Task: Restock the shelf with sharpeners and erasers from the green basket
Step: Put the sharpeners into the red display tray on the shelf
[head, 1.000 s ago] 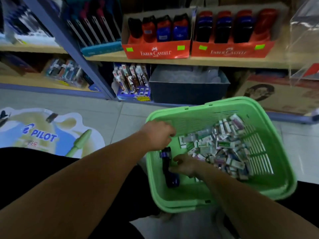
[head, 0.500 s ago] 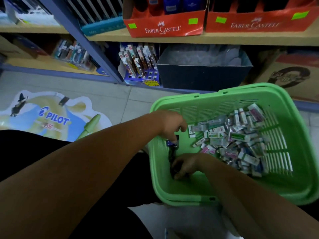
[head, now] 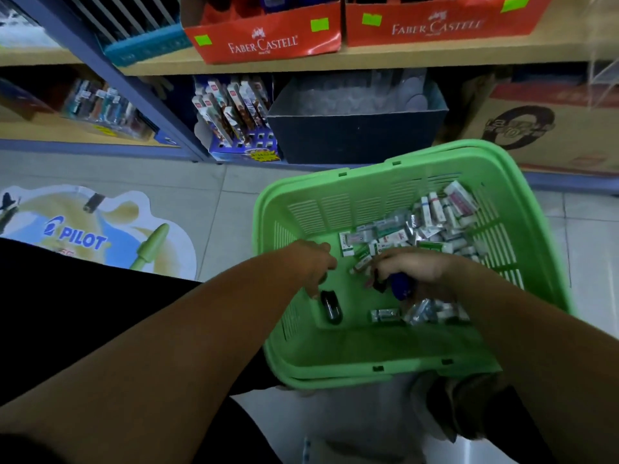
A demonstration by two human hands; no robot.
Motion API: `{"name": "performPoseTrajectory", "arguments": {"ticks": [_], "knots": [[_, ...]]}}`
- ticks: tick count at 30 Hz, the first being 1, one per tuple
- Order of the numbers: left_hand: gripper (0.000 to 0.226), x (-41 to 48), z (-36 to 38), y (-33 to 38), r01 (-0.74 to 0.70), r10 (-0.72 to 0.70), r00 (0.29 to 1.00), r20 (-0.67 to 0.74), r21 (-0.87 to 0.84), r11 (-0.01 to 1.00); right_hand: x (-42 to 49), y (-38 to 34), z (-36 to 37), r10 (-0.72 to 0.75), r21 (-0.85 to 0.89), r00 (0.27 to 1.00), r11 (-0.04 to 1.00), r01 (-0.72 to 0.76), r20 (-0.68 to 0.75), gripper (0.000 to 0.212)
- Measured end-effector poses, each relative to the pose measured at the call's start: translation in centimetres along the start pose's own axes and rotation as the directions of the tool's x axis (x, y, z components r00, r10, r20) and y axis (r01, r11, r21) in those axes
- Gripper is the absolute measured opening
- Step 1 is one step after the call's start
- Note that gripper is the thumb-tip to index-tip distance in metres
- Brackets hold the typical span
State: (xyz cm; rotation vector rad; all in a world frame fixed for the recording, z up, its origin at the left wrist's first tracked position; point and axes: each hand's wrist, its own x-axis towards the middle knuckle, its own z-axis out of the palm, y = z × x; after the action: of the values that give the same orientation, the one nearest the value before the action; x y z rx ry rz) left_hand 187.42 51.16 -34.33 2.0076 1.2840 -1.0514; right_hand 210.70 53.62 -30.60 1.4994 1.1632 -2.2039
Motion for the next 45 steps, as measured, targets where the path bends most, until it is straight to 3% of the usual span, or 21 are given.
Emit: {"name": "performPoseTrajectory", "arguments": {"ticks": [4, 8, 11, 14, 16, 17, 20, 24, 27, 37, 45], "knots": [[0.071, 0.4, 0.0, 0.2, -0.003, 0.005, 0.999, -0.032, 0.062, 0.998, -0.9, 1.3, -0.2, -0.002, 0.207, 0.990, 0.978, 0.032, -0.143, 0.014], [0.037, 0.6, 0.1, 0.9, -0.017, 0.019, 1.000, -0.013, 0.122, 0.992, -0.7, 1.6, 0.1, -0.003, 0.115, 0.993, 0.993, 0.017, -0.115, 0.036], [0.034, 1.3, -0.3, 1.8, -0.028, 0.017, 0.998, 0.056, 0.191, 0.981, -0.4, 1.3, 0.1, 0.026, 0.175, 0.993, 0.985, -0.005, -0.116, 0.052], [0.023, 1.6, -0.7, 2.6, -0.016, -0.002, 0.995, 0.099, 0.176, 0.984, 0.0, 1.2, 0.1, 0.041, 0.259, 0.992, 0.966, -0.009, -0.121, 0.037], [0.008, 1.6, -0.2, 2.6, 0.018, -0.021, 0.996, 0.085, 0.035, 0.999, 0.2, 1.4, 0.1, 0.042, 0.240, 0.990, 0.971, -0.008, -0.134, 0.022], [0.009, 1.5, 0.1, 2.5, 0.037, -0.030, 0.996, 0.081, -0.080, 0.996, 0.2, 1.4, 0.1, 0.039, 0.225, 0.990, 0.974, -0.007, -0.138, 0.018], [0.045, 0.8, 1.2, 2.2, 0.058, 0.005, 0.986, 0.166, -0.373, 0.926, 0.3, 1.6, 0.2, 0.032, 0.192, 0.991, 0.981, -0.007, -0.126, 0.025], [0.056, 1.0, 2.1, 3.6, 0.064, 0.069, 0.958, 0.278, -0.443, 0.894, 0.5, 1.9, 0.1, 0.026, 0.179, 0.983, 0.984, 0.006, -0.181, 0.025], [0.065, 1.0, 3.3, 4.9, 0.091, 0.040, 0.964, 0.264, -0.464, 0.881, 0.4, 1.9, 0.1, 0.014, 0.193, 0.982, 0.981, 0.023, -0.191, 0.022], [0.046, 1.0, 4.1, 6.9, 0.188, -0.153, 0.982, 0.109, -0.616, 0.765, 0.8, 2.2, -0.2, 0.024, 0.235, 0.981, 0.972, 0.022, -0.192, 0.020], [0.035, 1.2, 4.6, 8.4, 0.217, -0.217, 0.971, 0.103, -0.761, 0.611, 1.5, 2.3, -0.2, 0.025, 0.285, 0.979, 0.958, 0.034, -0.204, 0.022]]}}
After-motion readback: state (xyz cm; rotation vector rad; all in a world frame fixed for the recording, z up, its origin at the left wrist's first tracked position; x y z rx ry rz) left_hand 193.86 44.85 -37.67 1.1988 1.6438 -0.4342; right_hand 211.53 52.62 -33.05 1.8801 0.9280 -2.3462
